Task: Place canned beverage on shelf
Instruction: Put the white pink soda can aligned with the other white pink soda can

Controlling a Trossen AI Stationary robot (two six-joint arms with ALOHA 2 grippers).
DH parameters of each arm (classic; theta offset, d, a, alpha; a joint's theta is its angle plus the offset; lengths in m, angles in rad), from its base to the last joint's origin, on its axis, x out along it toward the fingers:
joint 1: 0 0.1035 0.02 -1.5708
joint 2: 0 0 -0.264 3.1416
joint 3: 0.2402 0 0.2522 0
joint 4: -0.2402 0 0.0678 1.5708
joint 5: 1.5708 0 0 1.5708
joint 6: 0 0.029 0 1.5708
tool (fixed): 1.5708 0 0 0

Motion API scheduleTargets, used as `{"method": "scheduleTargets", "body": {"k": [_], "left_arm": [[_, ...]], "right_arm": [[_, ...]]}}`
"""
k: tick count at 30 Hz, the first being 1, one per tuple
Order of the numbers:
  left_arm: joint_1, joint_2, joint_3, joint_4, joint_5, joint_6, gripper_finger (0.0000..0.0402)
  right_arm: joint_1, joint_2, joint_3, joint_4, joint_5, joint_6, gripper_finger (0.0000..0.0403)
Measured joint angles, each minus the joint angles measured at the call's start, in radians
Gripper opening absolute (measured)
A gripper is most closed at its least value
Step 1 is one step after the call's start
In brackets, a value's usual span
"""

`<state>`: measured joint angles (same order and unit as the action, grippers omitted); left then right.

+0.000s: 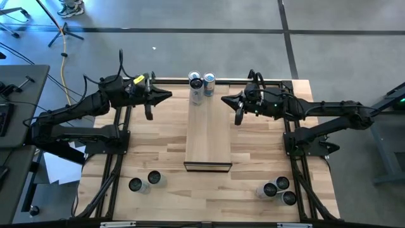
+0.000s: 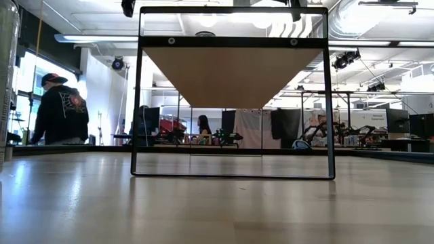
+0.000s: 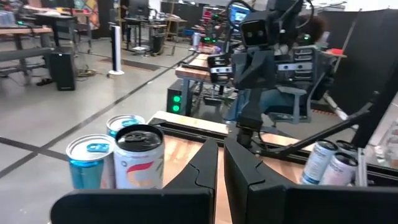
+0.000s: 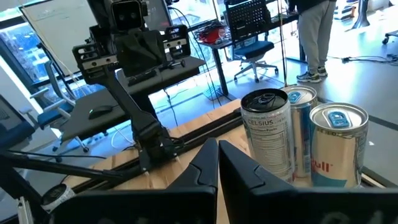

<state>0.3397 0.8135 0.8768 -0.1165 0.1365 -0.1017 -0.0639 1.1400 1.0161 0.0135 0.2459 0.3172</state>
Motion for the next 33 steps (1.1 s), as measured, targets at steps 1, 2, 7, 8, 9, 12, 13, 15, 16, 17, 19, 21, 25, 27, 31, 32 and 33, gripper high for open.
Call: {"method": "scheduleTargets", "body": {"k": [1, 2, 7, 8, 9, 12, 13, 15, 16, 17, 19, 21, 25, 27, 31, 32, 33], "left_arm": [[0.0, 0.0, 0.0, 0.0, 0.006, 0.0, 0.0003], [0.0, 0.0, 0.0, 0.0, 0.009, 0.0, 0.0003], [0.0, 0.0, 0.0, 0.0, 0.01, -0.001, 0.0003], [0.0, 0.0, 0.0, 0.0, 0.01, -0.001, 0.0003], [0.0, 0.0, 0.0, 0.0, 0.01, -0.002, 0.0003], [0.0, 0.0, 0.0, 0.0, 0.01, -0.002, 0.0007], [0.0, 0.0, 0.0, 0.0, 0.009, -0.001, 0.0011], [0.0, 0.0, 0.0, 0.0, 0.009, -0.001, 0.0021], [0.0, 0.0, 0.0, 0.0, 0.009, -0.001, 0.0028], [0.0, 0.0, 0.0, 0.0, 0.009, -0.001, 0.0036], [-0.002, 0.0, 0.0, 0.0, 0.008, -0.001, 0.0052], [-0.013, 0.0, 0.0, 0.0, 0.007, -0.001, 0.007], [-0.046, 0.0, 0.0, -0.004, -0.015, -0.001, 0.0101], [-0.065, 0.0, 0.0, -0.015, -0.04, -0.001, 0.0113], [-0.097, 0.0, 0.0, -0.027, -0.103, -0.001, 0.0128], [-0.103, 0.0, 0.0, -0.026, -0.118, -0.001, 0.013], [-0.108, 0.0, 0.0, -0.024, -0.128, -0.007, 0.0131]], "right_arm": [[0.0, 0.0, 0.0, 0.003, 0.0, 0.0, 0.0], [0.0, 0.0, 0.0, 0.007, 0.0, 0.0, 0.0], [0.0, 0.0, 0.0, 0.013, 0.019, 0.031, 0.0], [0.0, 0.0, 0.0, 0.013, 0.028, 0.048, 0.0], [0.0, 0.0, 0.0, 0.013, 0.036, 0.058, 0.0], [0.0, 0.0, 0.0, 0.013, 0.037, 0.075, 0.0], [0.0, 0.0, 0.0, 0.013, 0.037, 0.076, 0.0], [0.001, 0.0, 0.0, 0.013, 0.034, 0.076, 0.0], [0.002, 0.0, 0.0, 0.013, 0.029, 0.076, 0.0], [0.003, 0.0, 0.0, 0.012, 0.017, 0.076, 0.0], [0.004, 0.0, 0.0, 0.004, -0.005, 0.074, 0.0], [0.004, 0.0, 0.0, -0.003, -0.035, 0.056, 0.0001], [0.004, 0.0, 0.0, -0.018, -0.128, 0.099, 0.003], [0.007, 0.0, 0.0, -0.023, -0.205, 0.138, 0.0065], [0.052, 0.0, 0.0, -0.031, -0.37, 0.273, 0.0157], [0.07, 0.0, 0.0, -0.031, -0.414, 0.315, 0.0182], [0.092, 0.0, 0.0, -0.031, -0.458, 0.359, 0.0206]]}}
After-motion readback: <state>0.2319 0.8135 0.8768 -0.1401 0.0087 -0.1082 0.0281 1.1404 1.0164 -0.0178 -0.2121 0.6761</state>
